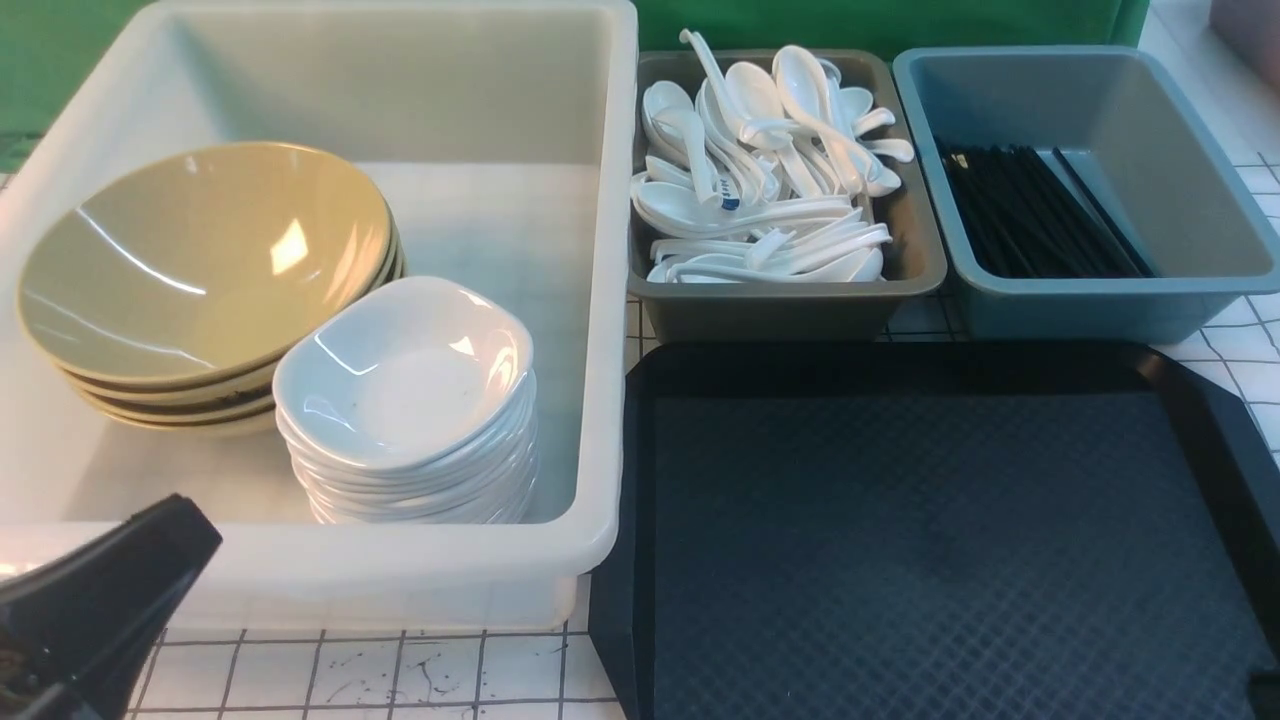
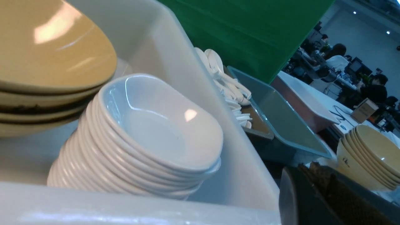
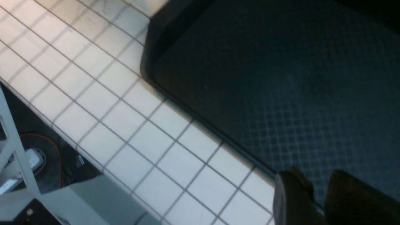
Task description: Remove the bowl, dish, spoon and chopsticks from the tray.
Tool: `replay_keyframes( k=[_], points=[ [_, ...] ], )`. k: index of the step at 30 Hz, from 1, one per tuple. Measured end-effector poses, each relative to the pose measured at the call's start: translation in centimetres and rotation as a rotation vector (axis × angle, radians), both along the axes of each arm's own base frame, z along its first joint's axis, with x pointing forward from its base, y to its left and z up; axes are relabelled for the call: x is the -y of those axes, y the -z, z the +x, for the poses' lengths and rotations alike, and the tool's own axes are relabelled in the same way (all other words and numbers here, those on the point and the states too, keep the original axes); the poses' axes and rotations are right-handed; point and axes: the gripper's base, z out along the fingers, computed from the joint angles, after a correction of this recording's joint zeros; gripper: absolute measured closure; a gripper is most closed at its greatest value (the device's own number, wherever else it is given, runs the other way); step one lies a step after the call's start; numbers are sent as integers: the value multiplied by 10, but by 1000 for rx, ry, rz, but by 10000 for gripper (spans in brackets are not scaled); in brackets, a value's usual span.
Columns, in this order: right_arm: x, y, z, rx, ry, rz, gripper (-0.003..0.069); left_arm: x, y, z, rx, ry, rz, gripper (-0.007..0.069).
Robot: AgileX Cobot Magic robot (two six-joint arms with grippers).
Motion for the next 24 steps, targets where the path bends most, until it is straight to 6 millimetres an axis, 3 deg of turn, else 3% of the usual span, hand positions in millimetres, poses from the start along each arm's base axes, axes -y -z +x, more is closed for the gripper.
replay_keyframes(
  k=[14, 18, 21, 24],
  points=[
    [3, 1, 0, -7, 15, -27, 473, 3, 17, -5, -169, 54, 83, 625],
    [16, 4, 9, 76, 127, -31, 475, 4, 23, -7, -226, 72, 110, 625],
    [26, 25, 16, 172, 229, 19, 501, 4, 27, -9, -268, 85, 131, 625],
    [37, 71, 14, 293, 298, 74, 574, 4, 30, -11, -299, 95, 146, 625]
  ],
)
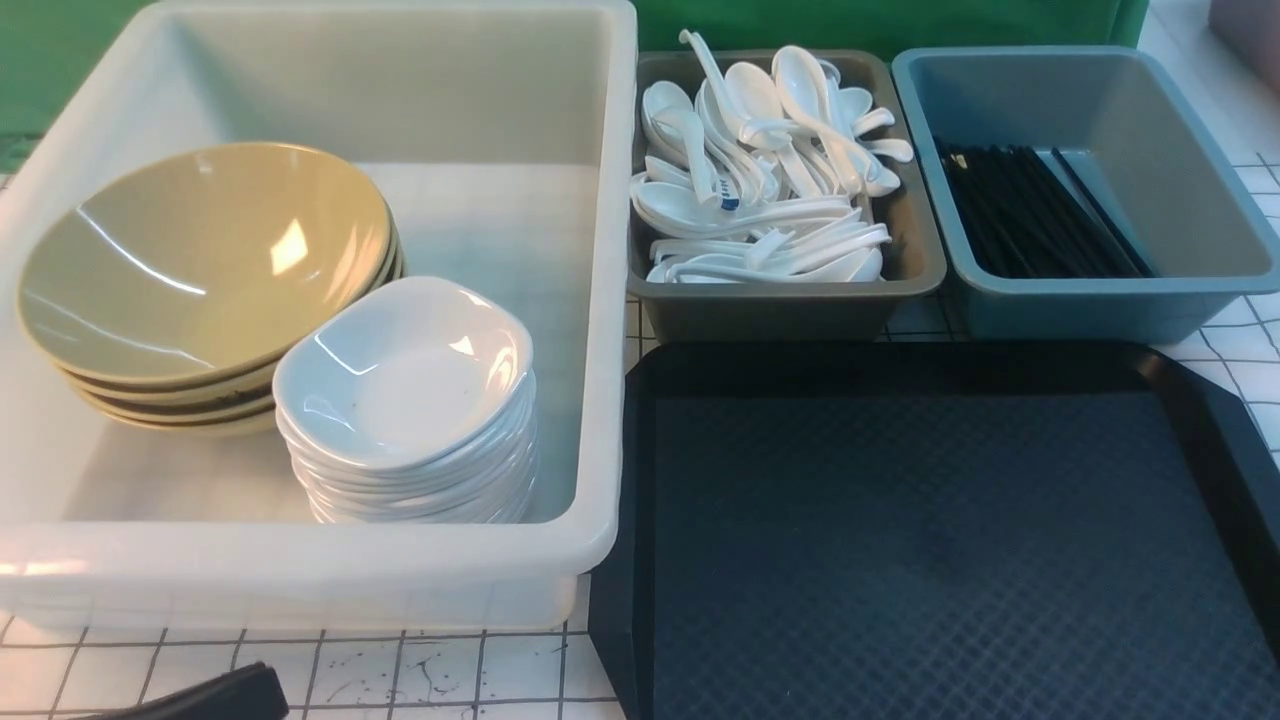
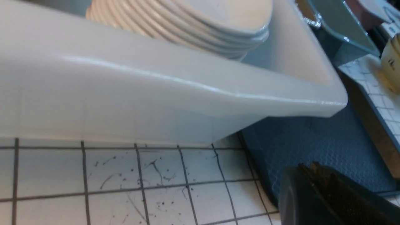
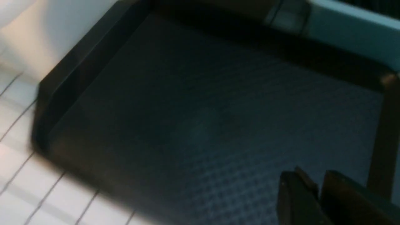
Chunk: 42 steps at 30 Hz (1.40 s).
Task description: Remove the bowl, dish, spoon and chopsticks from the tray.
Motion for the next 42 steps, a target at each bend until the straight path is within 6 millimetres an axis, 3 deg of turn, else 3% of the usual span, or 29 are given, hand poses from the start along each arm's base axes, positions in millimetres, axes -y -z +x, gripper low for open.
replay_keyframes(
  k=[4, 8, 12, 20, 42],
  points=[
    [16, 61, -15, 82, 159, 27, 633, 0, 2, 0, -8, 2, 4, 625],
    [23, 92, -23, 117, 241, 24, 637, 0, 2, 0, -8, 2, 4, 625],
    [26, 87, -25, 241, 269, -6, 638, 0, 2, 0, -8, 2, 5, 625],
    [26, 88, -25, 250, 233, -100, 638, 0, 2, 0, -7, 2, 3, 625],
    [26, 88, -25, 249, 231, -105, 632, 0, 2, 0, -7, 2, 3, 625]
  ],
)
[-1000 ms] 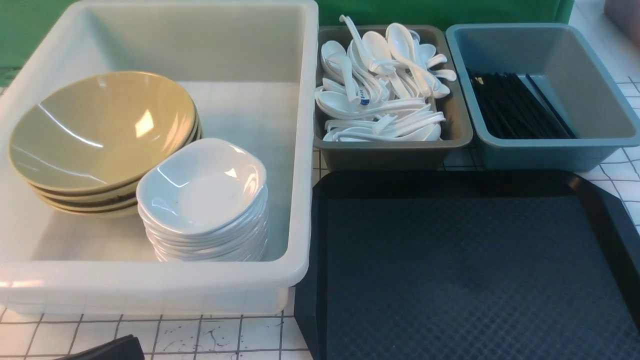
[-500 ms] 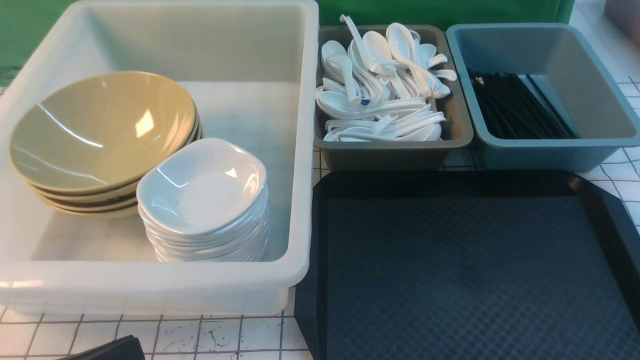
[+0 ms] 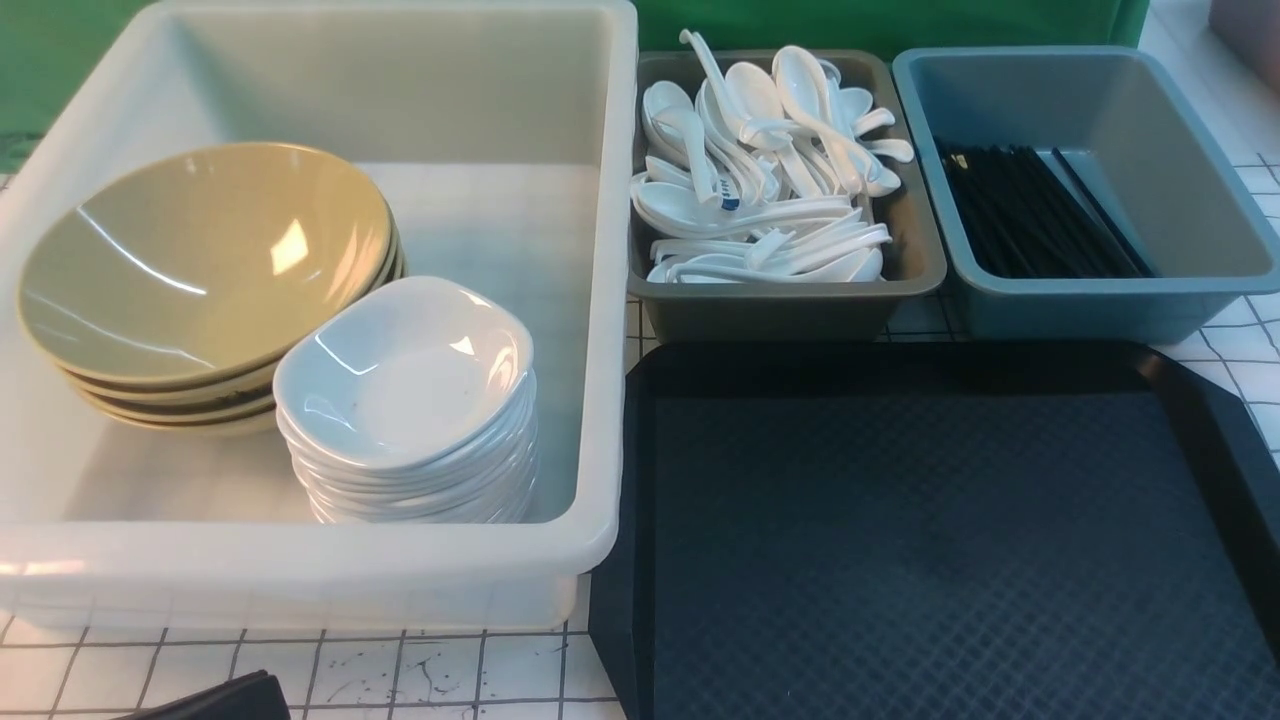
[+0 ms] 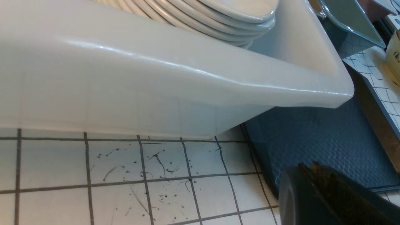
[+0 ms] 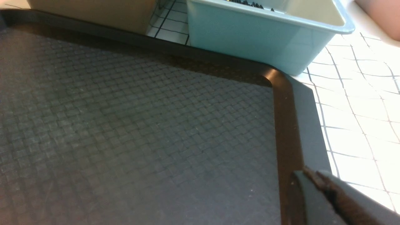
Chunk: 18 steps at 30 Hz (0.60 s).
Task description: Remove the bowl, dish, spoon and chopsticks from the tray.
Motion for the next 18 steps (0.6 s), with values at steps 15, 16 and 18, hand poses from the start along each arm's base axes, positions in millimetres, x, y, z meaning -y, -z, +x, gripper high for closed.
replay_keyframes(
  k=[15, 16, 18],
  points=[
    [0, 0, 0, 0, 0, 0, 617, 0, 0, 0, 6, -3, 0, 625],
    [0, 0, 0, 0, 0, 0, 615, 0, 1, 1, 13, -6, 4, 625],
    [0, 0, 0, 0, 0, 0, 613, -4, 4, 4, 52, -48, 27, 625]
  ],
)
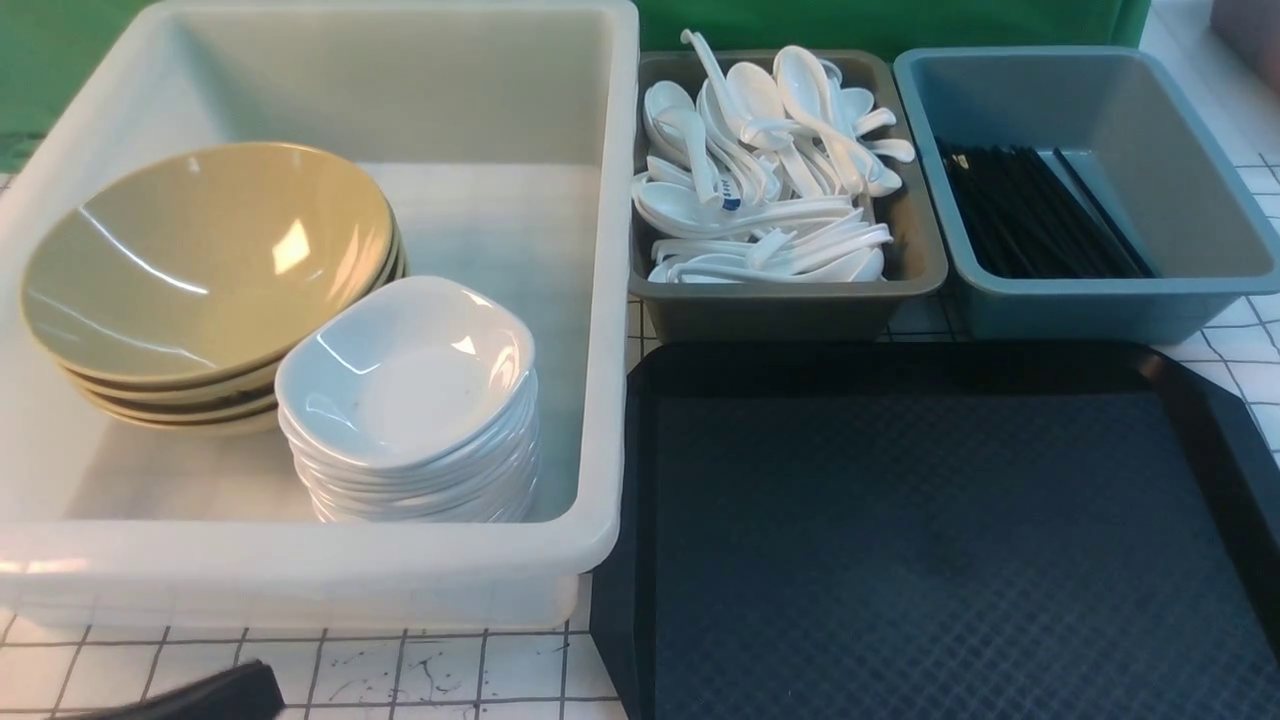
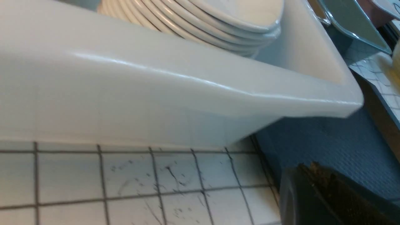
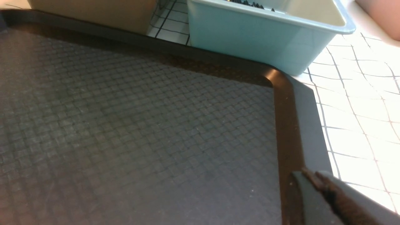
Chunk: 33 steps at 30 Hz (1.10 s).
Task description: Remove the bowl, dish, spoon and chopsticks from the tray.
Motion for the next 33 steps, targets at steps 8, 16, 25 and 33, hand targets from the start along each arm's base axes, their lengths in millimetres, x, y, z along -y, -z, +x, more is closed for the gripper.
replay_keyframes(
  k=[8, 16, 25, 33],
  points=[
    [0, 0, 0, 0, 0, 0, 601, -24, 28, 3, 269, -366, -70, 625],
    [0, 0, 0, -2, 0, -1, 592, -27, 53, 1, 108, -466, -116, 625],
    [0, 0, 0, -3, 0, -1, 583, -26, 52, 1, 92, -465, -171, 625],
    [0, 0, 0, -3, 0, -1, 579, -25, 52, 1, 92, -465, -174, 625]
  ],
)
